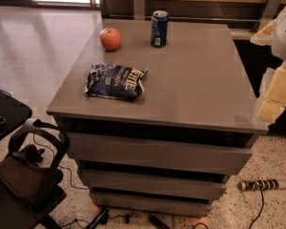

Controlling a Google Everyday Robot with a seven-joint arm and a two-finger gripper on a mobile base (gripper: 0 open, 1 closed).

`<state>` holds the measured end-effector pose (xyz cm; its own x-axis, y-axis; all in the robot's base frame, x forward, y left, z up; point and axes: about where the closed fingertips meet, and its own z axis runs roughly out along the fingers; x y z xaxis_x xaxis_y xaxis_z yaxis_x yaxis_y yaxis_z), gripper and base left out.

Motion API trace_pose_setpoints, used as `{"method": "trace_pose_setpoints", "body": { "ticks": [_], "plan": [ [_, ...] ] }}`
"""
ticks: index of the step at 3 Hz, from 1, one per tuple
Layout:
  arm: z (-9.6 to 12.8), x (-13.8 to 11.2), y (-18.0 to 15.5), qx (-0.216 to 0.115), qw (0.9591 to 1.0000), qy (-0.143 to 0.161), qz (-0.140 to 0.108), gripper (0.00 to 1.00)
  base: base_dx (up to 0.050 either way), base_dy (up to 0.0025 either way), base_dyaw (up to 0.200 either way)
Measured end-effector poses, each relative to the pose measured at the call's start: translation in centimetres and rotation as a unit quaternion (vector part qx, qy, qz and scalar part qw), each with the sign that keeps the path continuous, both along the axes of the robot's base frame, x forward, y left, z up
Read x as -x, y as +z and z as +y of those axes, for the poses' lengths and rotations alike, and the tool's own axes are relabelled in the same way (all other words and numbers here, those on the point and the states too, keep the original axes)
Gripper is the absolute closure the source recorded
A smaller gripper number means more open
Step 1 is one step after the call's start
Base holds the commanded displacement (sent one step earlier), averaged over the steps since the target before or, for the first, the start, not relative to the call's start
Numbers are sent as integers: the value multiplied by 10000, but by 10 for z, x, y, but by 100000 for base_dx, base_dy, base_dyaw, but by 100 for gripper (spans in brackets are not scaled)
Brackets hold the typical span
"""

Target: Knock pepsi can over

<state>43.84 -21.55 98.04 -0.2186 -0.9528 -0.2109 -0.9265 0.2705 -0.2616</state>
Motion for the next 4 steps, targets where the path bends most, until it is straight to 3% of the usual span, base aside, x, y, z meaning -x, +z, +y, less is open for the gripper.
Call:
{"method": "trace_pose_setpoints", "body": {
  "ticks": [1, 2, 3, 4],
  "plan": [
    [0, 0, 0, 0, 10000, 0, -1, 0, 0, 2, -19015],
    [0, 0, 0, 0, 10000, 0, -1, 0, 4289, 219, 9920],
    [0, 0, 0, 0, 10000, 0, -1, 0, 3993, -242, -11958],
    [0, 0, 0, 0, 10000, 0, -4, 0, 3791, 248, 13236]
  ]
}}
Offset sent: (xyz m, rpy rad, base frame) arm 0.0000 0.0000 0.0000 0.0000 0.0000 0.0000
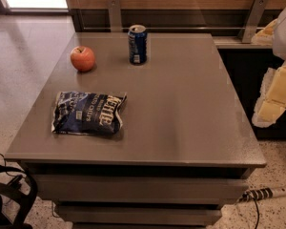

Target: Knock pepsi can over

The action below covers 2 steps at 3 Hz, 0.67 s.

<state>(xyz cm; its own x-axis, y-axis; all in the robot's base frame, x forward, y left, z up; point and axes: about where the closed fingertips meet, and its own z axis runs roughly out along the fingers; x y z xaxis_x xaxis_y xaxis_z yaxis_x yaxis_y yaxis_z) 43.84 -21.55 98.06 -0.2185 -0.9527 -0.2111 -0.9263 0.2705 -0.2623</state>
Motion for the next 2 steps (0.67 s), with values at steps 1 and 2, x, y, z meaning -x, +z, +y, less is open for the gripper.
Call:
{"method": "trace_pose_setpoints", "body": {
  "ticks": [1, 2],
  "plan": [
    [0, 0, 0, 0, 10000, 0, 0, 0, 0, 0, 0],
    [3, -22, 7, -200, 9997, 137, -66, 0, 0, 0, 0]
  ]
}}
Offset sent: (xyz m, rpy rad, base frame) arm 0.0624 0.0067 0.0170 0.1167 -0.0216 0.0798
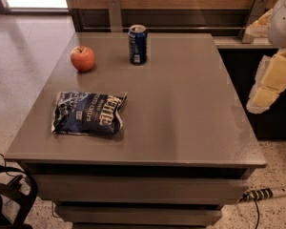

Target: Knock pepsi can over

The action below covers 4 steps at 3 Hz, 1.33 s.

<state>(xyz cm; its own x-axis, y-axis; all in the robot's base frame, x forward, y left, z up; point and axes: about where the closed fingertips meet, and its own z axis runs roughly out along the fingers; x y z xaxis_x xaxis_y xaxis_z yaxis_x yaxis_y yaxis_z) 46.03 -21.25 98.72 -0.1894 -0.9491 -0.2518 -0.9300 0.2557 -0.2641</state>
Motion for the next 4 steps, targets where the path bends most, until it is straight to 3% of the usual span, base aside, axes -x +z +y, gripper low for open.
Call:
{"method": "trace_pose_setpoints", "body": {
  "ticks": [1, 2, 3, 4],
  "plan": [
    [18, -49, 9, -510, 9982, 304, -87, 0, 0, 0, 0],
    [34, -93, 18, -1190, 9914, 472, -272, 0, 0, 0, 0],
    [58, -128, 18, -2030, 9764, 556, -487, 0, 0, 0, 0],
    [66, -164, 9, -2700, 9595, 408, -693, 0, 0, 0, 0]
  ]
}}
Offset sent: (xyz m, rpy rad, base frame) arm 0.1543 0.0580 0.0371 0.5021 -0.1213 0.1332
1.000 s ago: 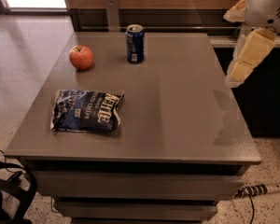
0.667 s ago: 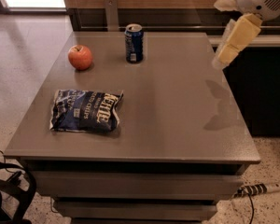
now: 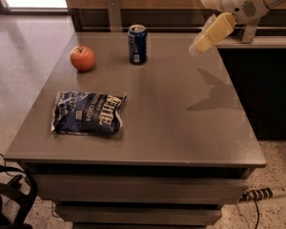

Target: Knock pepsi can over

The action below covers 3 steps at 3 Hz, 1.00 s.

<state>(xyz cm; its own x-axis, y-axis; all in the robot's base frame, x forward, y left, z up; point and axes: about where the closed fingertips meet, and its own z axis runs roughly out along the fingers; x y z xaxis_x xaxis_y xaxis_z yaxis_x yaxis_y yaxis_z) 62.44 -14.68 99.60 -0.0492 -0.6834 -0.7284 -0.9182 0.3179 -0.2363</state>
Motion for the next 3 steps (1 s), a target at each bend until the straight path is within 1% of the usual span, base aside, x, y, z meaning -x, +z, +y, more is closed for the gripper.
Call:
{"method": "trace_pose_setpoints", "body": {
  "ticks": [1, 2, 3],
  "plan": [
    [1, -23, -13, -432, 9990, -61, -4, 0, 0, 0, 0],
    [14, -38, -24, -784, 9969, -62, 31, 0, 0, 0, 0],
    [38, -55, -31, -1273, 9918, -109, -54, 0, 0, 0, 0]
  ]
}}
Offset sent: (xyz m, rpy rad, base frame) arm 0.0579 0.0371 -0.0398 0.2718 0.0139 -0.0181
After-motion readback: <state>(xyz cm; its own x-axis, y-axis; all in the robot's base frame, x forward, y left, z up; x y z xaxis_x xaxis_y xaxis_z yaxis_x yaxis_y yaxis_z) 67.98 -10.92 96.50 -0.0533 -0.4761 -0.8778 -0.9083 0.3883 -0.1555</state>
